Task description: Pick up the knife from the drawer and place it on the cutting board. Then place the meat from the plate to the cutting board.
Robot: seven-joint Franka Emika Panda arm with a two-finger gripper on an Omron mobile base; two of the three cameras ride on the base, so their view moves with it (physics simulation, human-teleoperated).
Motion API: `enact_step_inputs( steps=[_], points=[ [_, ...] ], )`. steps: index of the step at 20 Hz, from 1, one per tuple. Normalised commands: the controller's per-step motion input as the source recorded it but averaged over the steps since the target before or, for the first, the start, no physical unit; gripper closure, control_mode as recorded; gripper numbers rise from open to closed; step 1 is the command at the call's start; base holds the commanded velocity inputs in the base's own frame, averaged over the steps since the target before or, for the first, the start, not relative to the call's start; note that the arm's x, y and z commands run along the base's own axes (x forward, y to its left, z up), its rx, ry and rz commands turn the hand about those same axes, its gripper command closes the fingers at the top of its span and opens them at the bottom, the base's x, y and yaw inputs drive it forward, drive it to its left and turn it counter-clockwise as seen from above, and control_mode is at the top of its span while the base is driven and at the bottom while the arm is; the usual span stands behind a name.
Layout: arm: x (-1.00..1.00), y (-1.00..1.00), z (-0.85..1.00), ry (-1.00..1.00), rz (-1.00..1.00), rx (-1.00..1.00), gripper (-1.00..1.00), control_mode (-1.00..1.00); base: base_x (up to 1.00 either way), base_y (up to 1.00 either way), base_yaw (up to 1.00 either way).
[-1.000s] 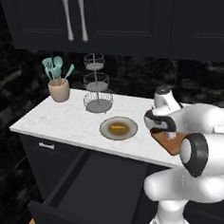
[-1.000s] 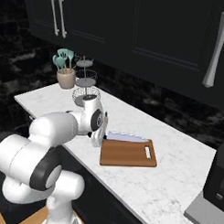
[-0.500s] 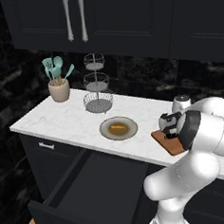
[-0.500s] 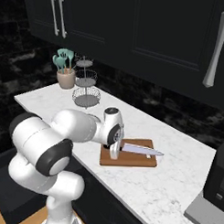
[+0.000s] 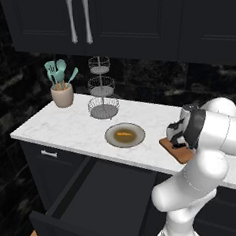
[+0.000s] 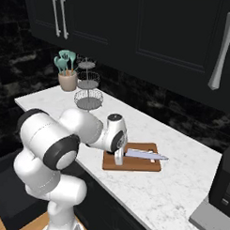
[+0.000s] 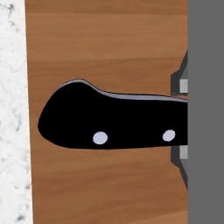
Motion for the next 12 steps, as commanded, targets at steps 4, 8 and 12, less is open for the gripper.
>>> enact_step_inputs(
  steps=[4,8,12],
  points=[
    [-0.31,0.19,-0.07,-0.03,0.08,0.0,1.0,-1.0,0.0,0.0,0.0],
    [-0.54,0.27,0.0,-0.05,0.07,0.0,-1.0,-1.0,0.0,0.0,0.0],
    [-0.2,0.25,0.41,-0.03,0.02,0.0,-1.0,-1.0,0.0,0.0,0.0]
  ],
)
